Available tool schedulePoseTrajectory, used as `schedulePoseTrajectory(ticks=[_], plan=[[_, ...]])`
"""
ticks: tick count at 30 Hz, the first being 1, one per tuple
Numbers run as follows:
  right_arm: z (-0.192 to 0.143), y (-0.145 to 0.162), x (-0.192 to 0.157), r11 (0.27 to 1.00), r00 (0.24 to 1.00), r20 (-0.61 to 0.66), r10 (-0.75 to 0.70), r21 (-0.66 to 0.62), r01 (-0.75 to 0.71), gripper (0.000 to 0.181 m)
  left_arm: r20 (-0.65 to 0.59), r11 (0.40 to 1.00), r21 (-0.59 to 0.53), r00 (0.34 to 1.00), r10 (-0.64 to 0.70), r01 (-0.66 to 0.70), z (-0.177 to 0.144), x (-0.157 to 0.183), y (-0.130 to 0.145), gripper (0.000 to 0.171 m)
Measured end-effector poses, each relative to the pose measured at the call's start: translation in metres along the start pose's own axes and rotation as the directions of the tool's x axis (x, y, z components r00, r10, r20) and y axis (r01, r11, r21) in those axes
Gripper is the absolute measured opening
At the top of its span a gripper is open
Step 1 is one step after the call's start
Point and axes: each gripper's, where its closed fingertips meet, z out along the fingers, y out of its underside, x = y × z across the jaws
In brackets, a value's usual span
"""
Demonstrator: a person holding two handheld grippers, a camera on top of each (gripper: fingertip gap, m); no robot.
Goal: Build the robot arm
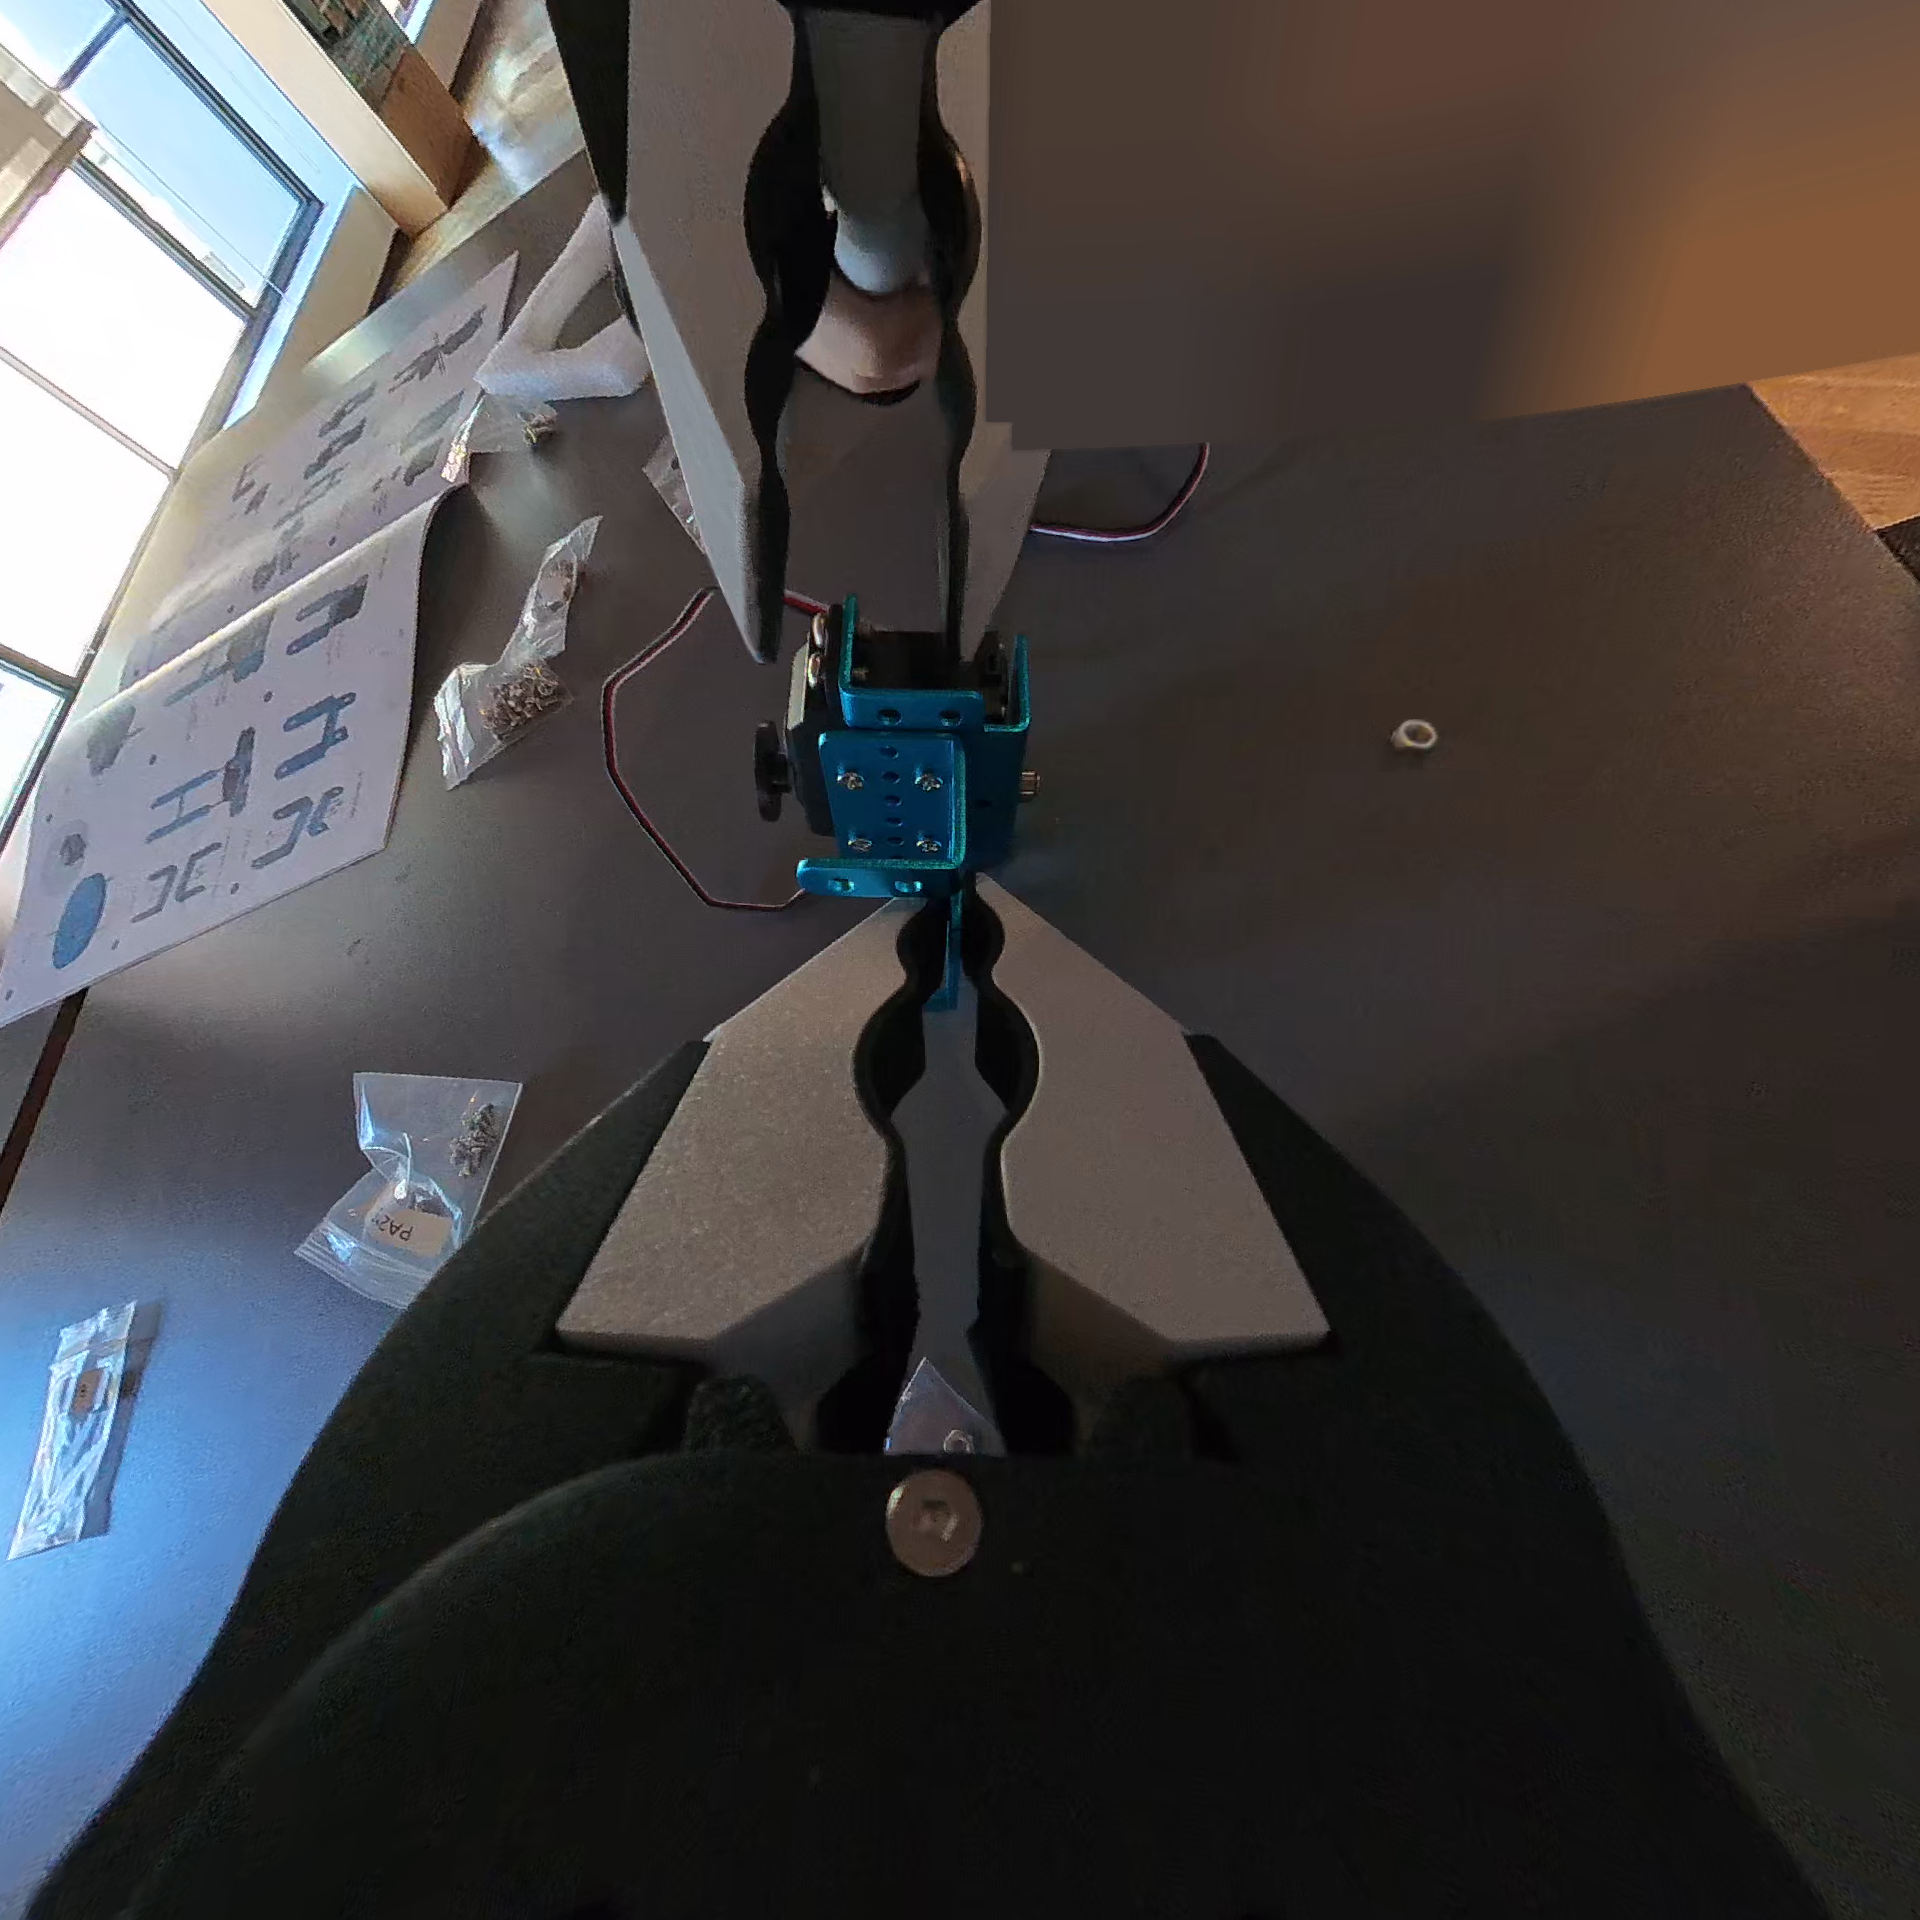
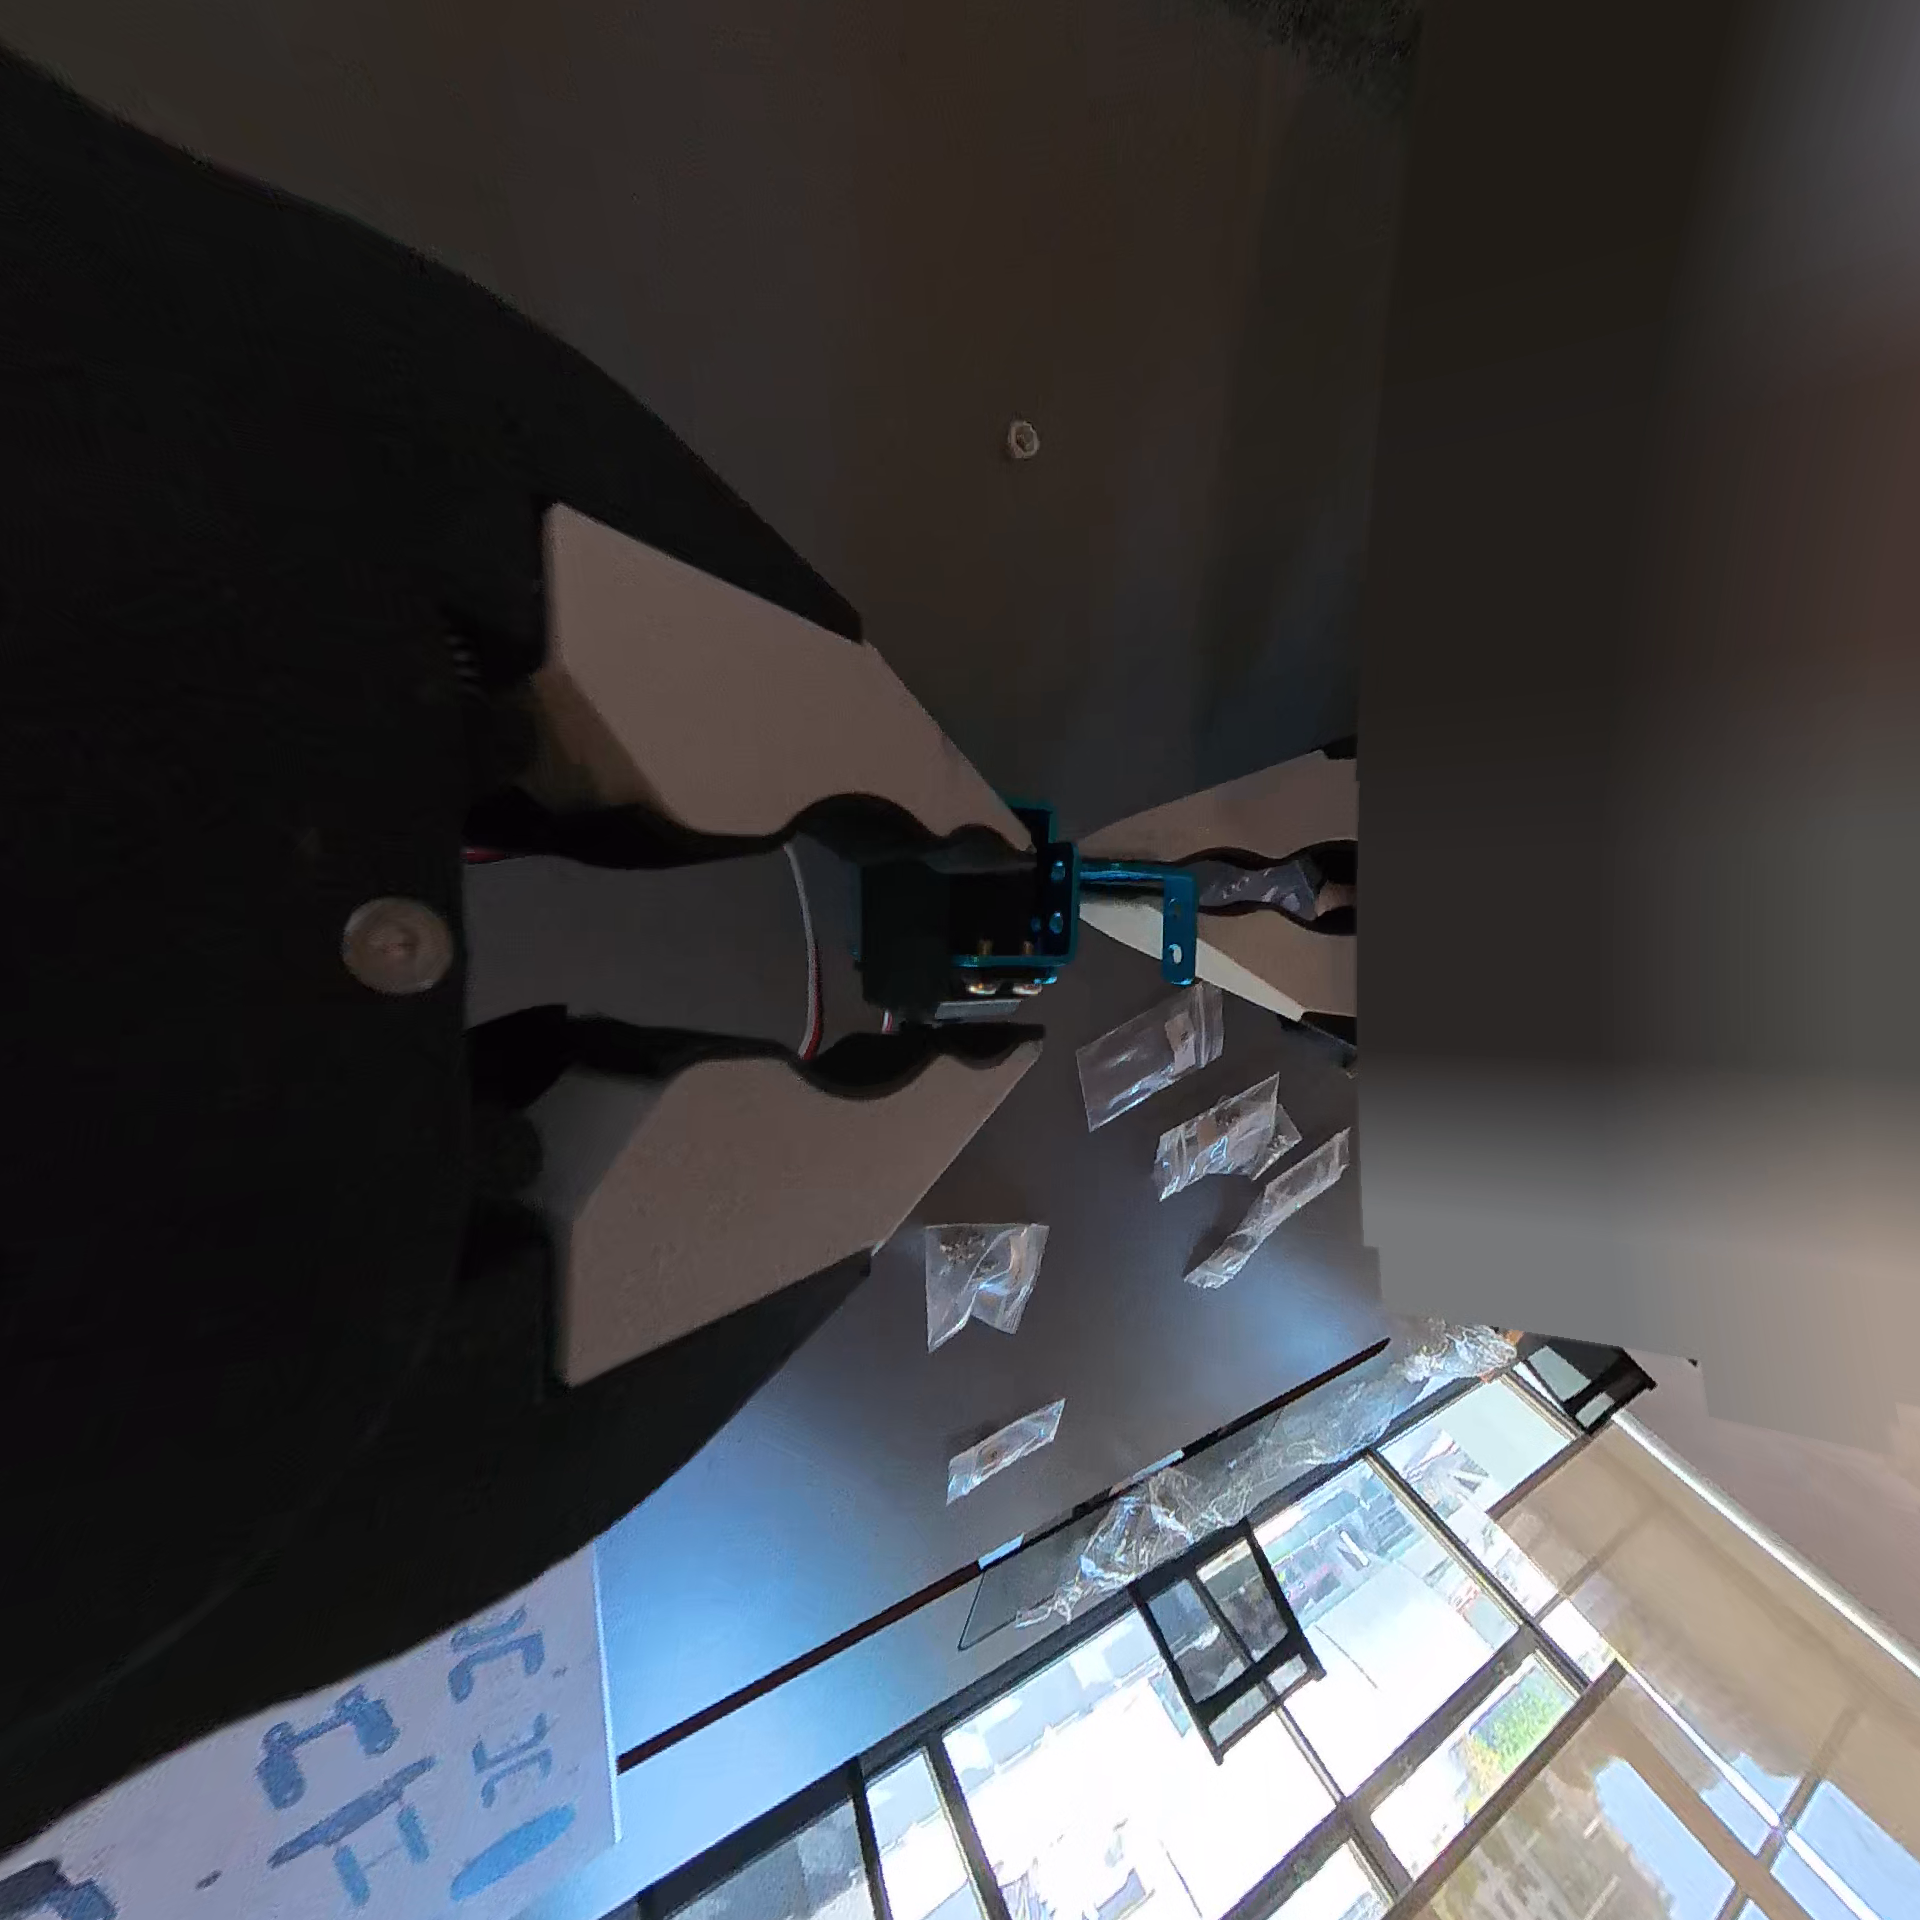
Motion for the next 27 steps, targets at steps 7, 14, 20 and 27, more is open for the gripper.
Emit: schedulePoseTrajectory(ticks=[7,14,20,27], plan=[[0.0046,0.0007,-0.0074,1.000,1.000,0.029,-0.010,-0.002,0.010,0.024,0.036,0.995,-0.022,0.994,0.099,-0.098,0.0003,0.0009,-0.0003,0.002],[0.0023,0.0009,-0.0052,1.000,1.000,0.013,-0.025,-0.009,0.025,0.016,0.056,0.987,-0.033,0.986,0.158,-0.156,-0.0001,0.0017,-0.0001,0.001],[0.0002,0.0001,-0.0044,0.996,0.996,-0.015,-0.093,-0.019,0.093,0.009,0.053,0.990,-0.033,0.989,0.140,-0.138,0.0000,0.0013,-0.0004,0.002],[-0.0018,0.0000,-0.0066,0.990,0.991,-0.014,-0.136,-0.037,0.136,0.008,0.049,0.990,-0.035,0.989,0.141,-0.140,0.0009,0.0027,-0.0014,0.002]])
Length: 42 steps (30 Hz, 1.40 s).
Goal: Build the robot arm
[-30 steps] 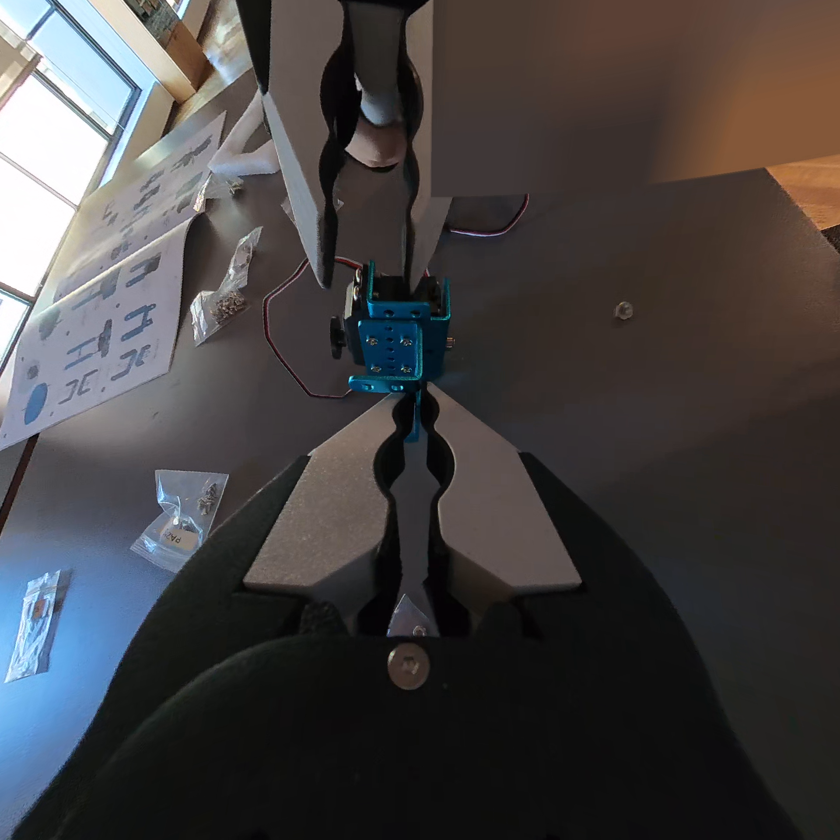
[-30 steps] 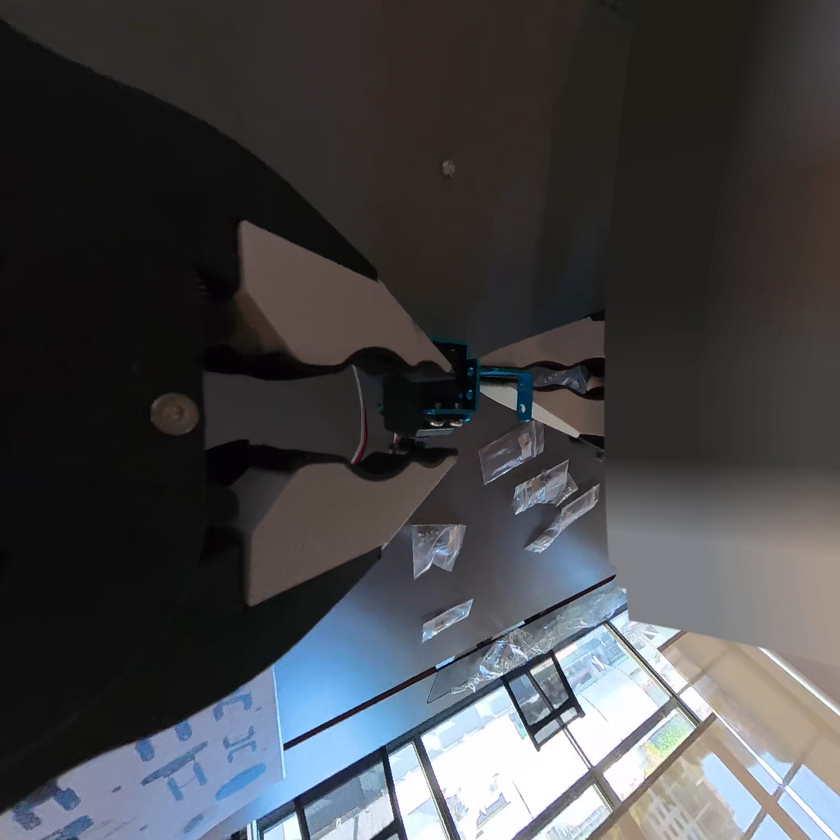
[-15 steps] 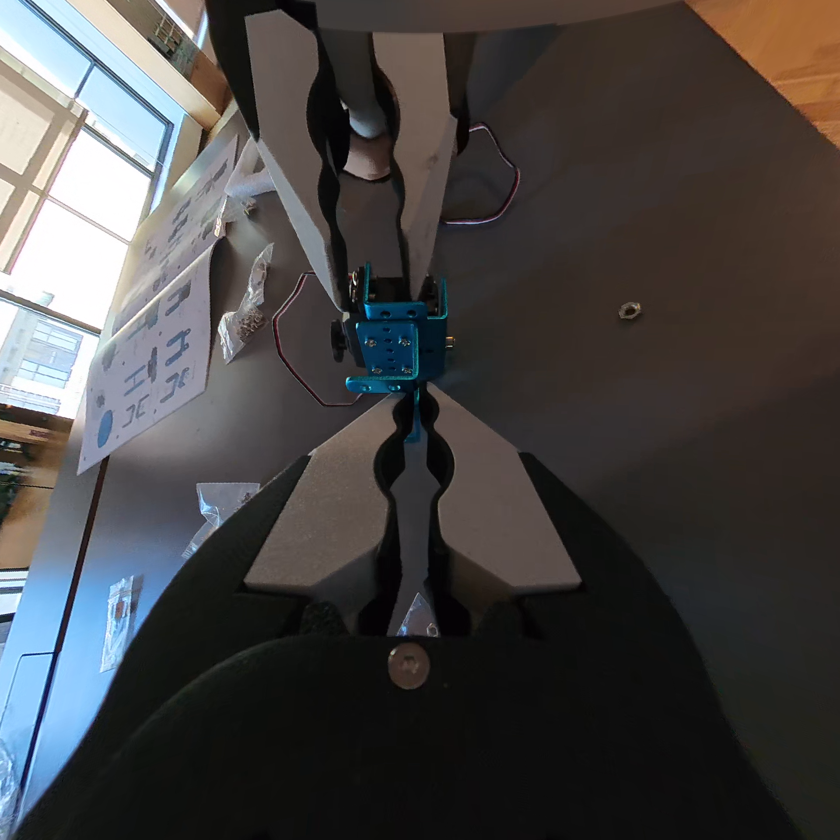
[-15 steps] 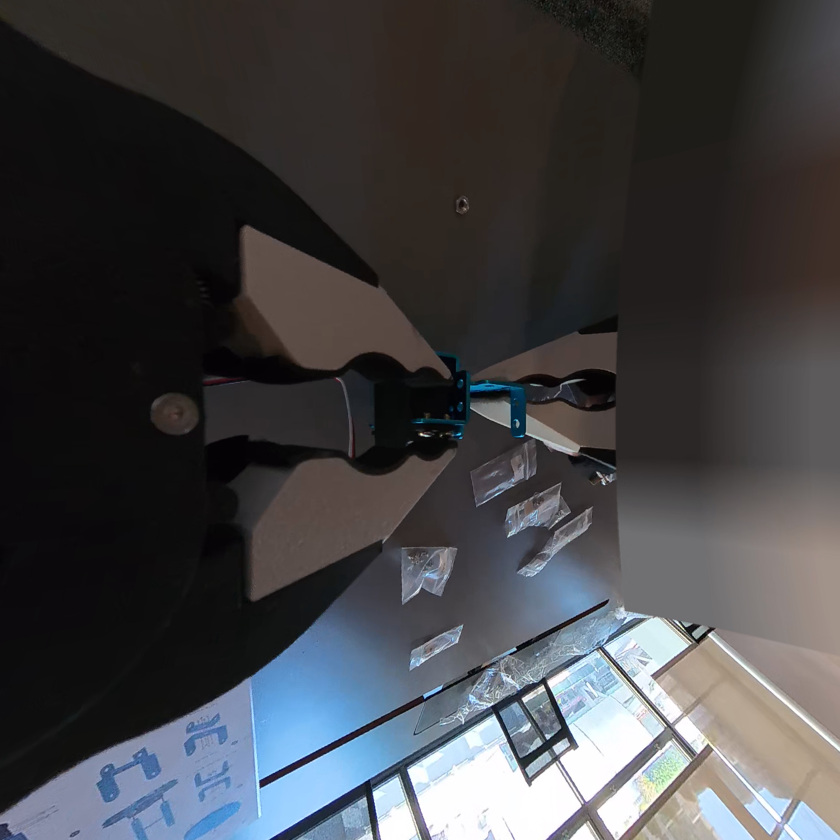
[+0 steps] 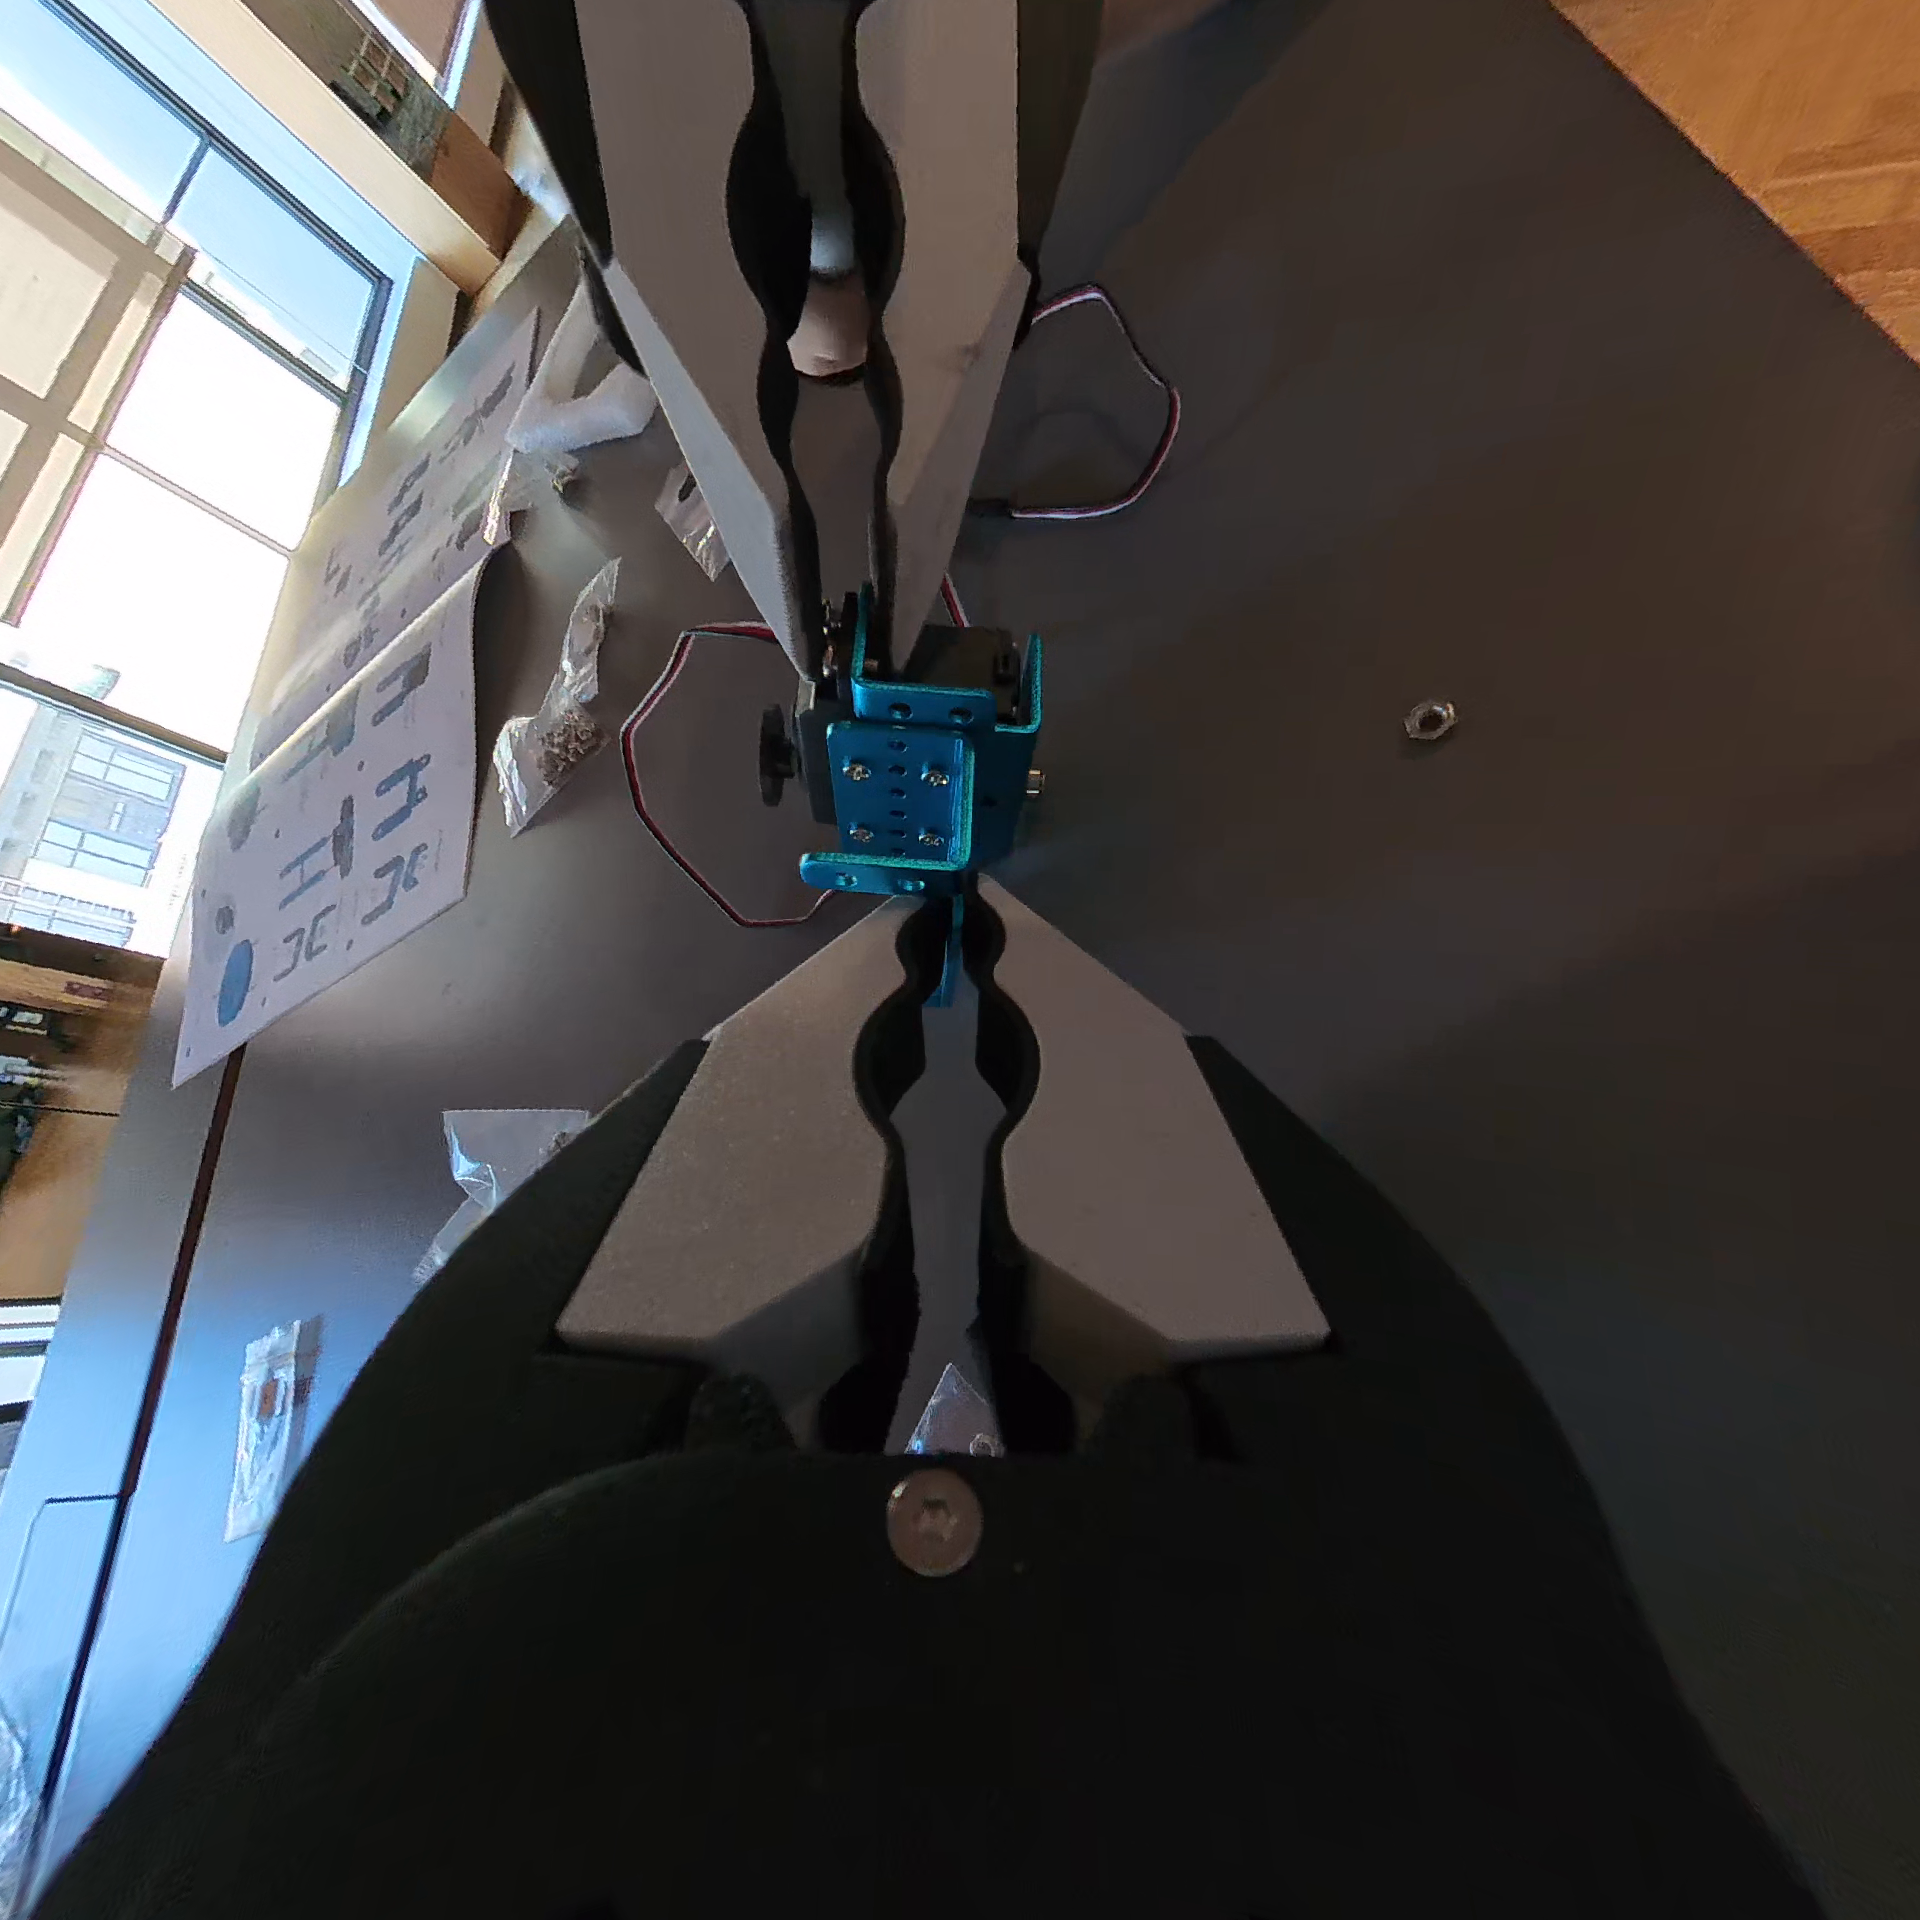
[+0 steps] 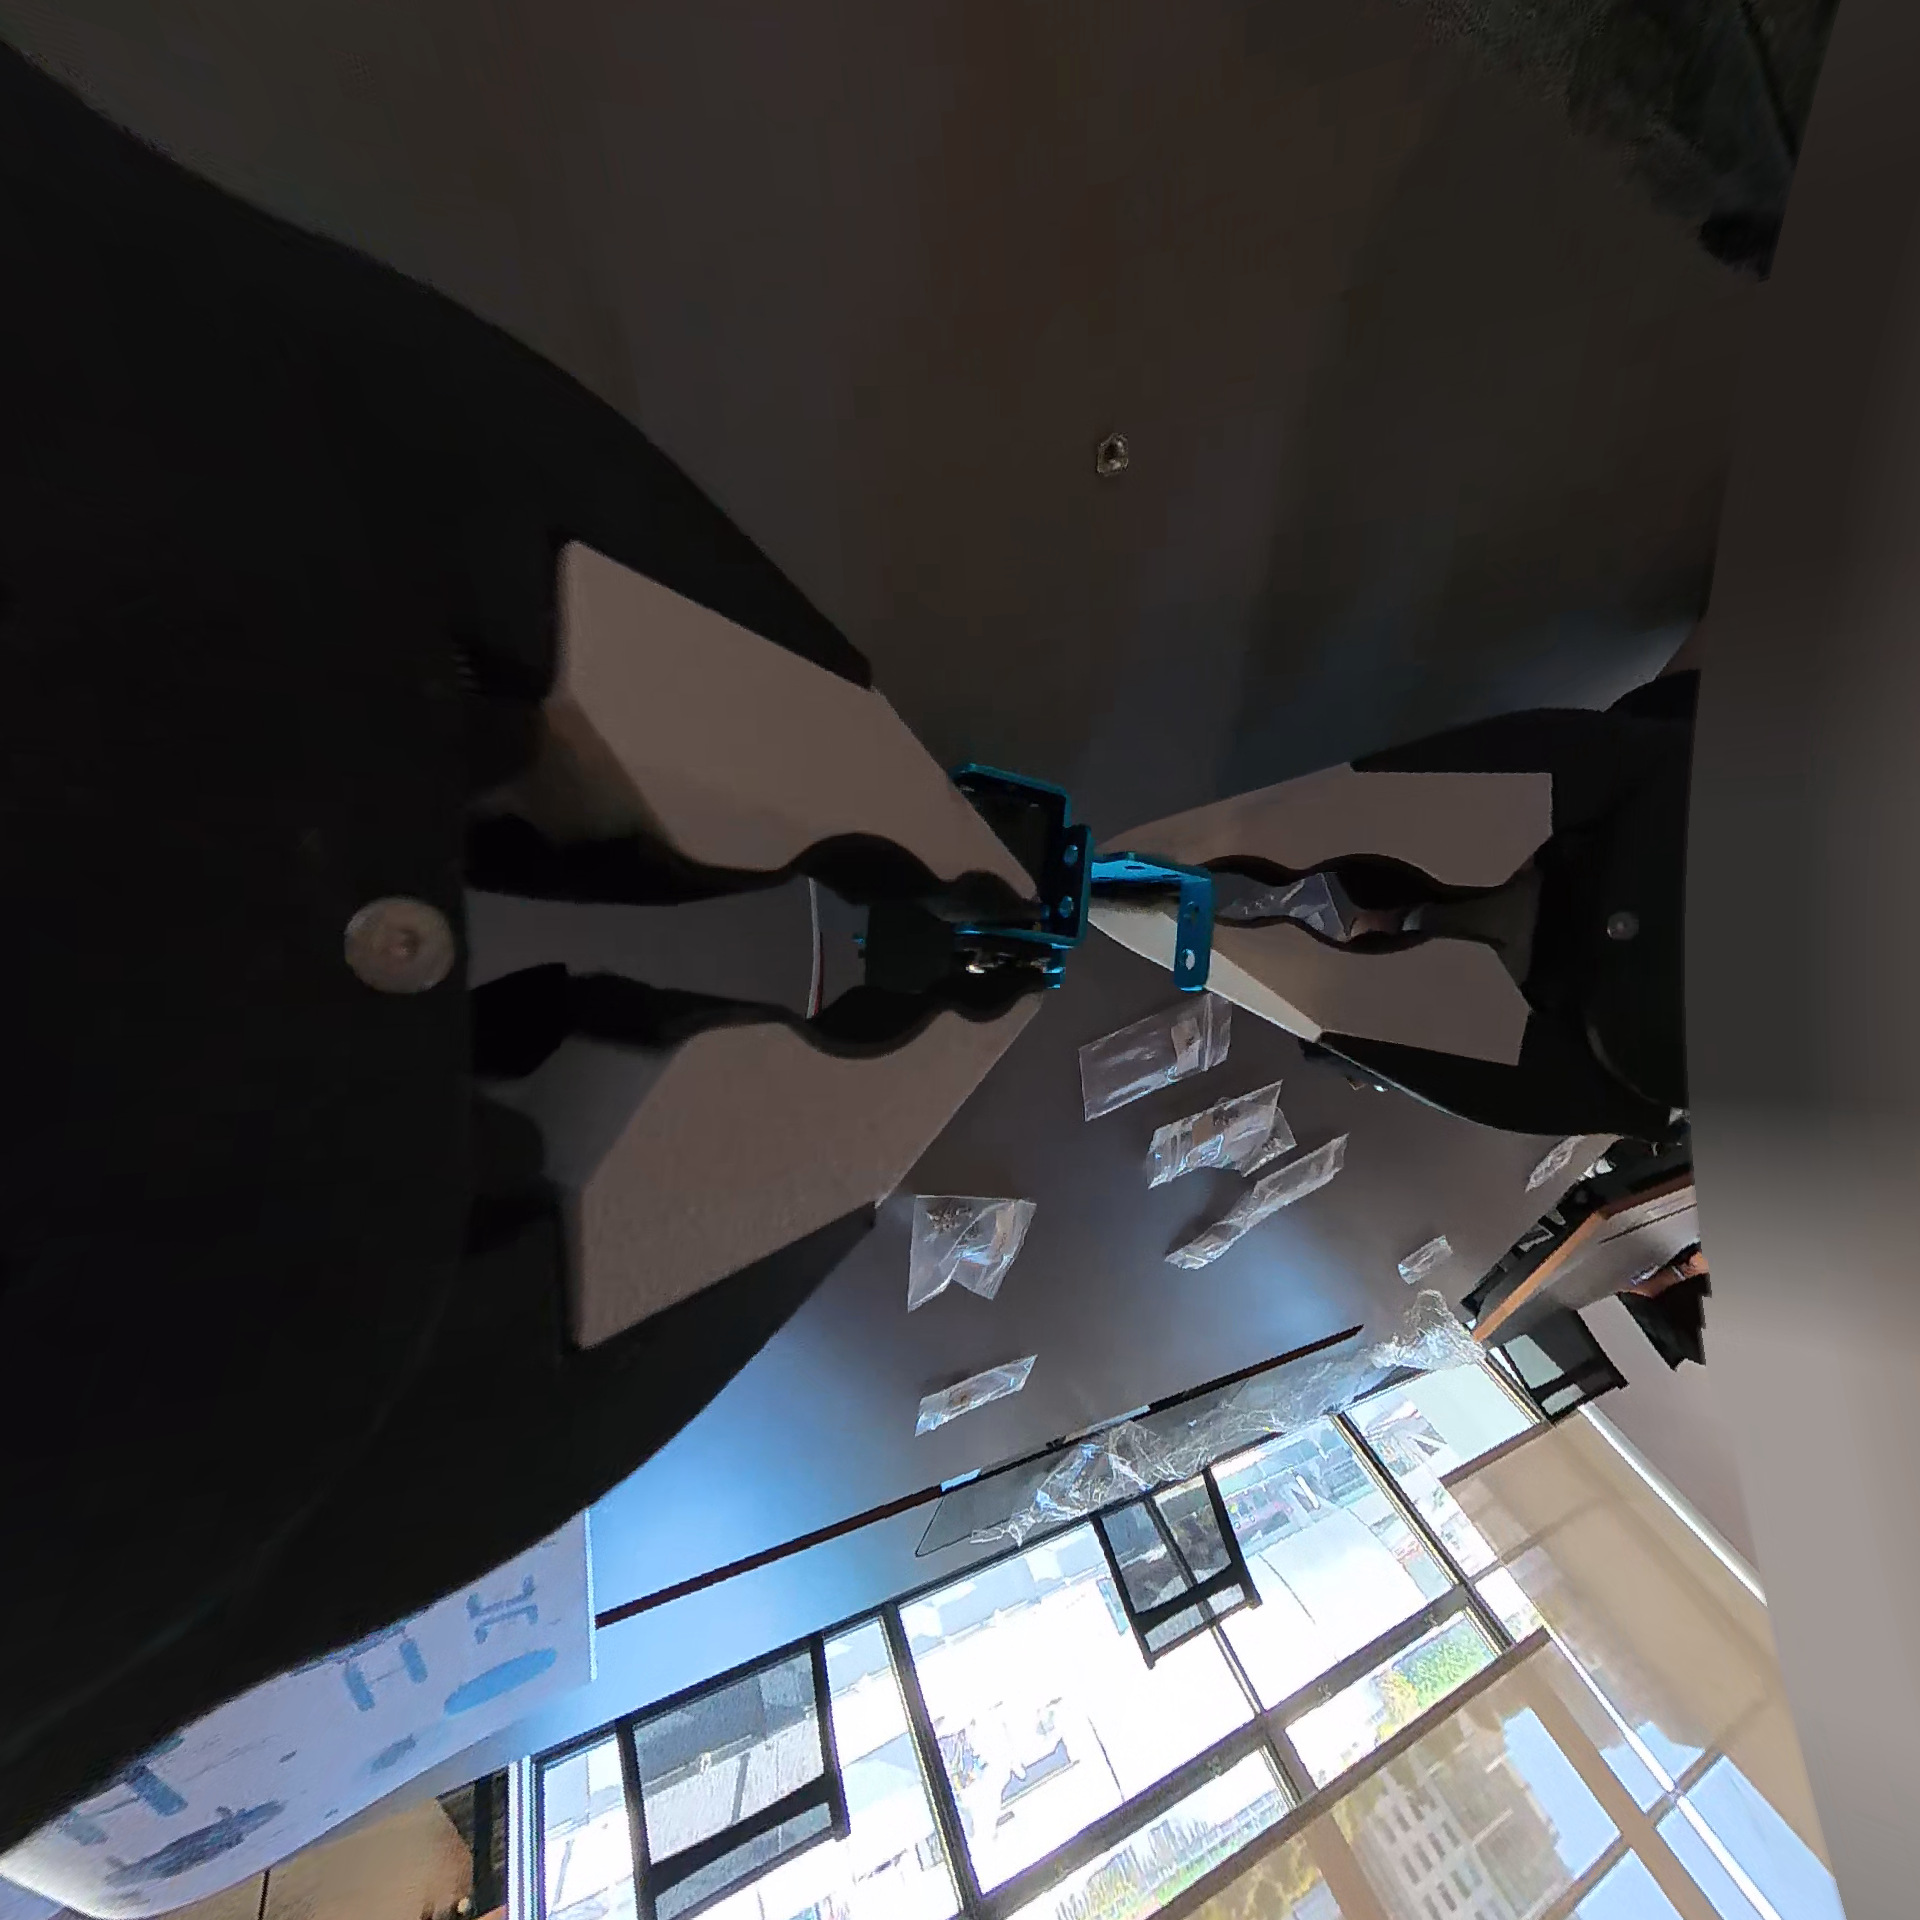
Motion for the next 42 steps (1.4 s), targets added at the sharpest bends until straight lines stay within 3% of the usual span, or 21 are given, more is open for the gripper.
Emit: schedulePoseTrajectory(ticks=[6,9,19,28,42], plan=[[0.001,-0.001,0.001,1.000,1.000,-0.017,-0.012,0.020,0.012,0.009,-0.003,1.000,0.001,1.000,-0.004,0.004,0.000,0.001,0.000,0.002],[0.000,-0.001,-0.003,0.999,0.999,-0.004,-0.045,0.022,0.045,0.021,0.002,1.000,0.003,1.000,0.007,-0.007,0.000,0.001,0.000,0.002],[-0.007,-0.002,0.000,0.987,0.986,0.085,0.143,0.055,-0.148,0.012,0.007,1.000,0.001,1.000,0.024,-0.024,0.000,0.002,0.000,0.001],[-0.005,-0.003,0.004,0.995,0.995,0.033,0.094,0.039,-0.095,0.016,0.009,0.999,0.003,0.999,0.044,-0.044,0.000,0.003,-0.001,0.001],[-0.003,-0.003,-0.007,0.994,0.990,0.097,0.103,0.020,-0.106,0.009,-0.006,0.999,0.001,0.999,0.041,-0.041,0.000,0.006,-0.004,0.001]])
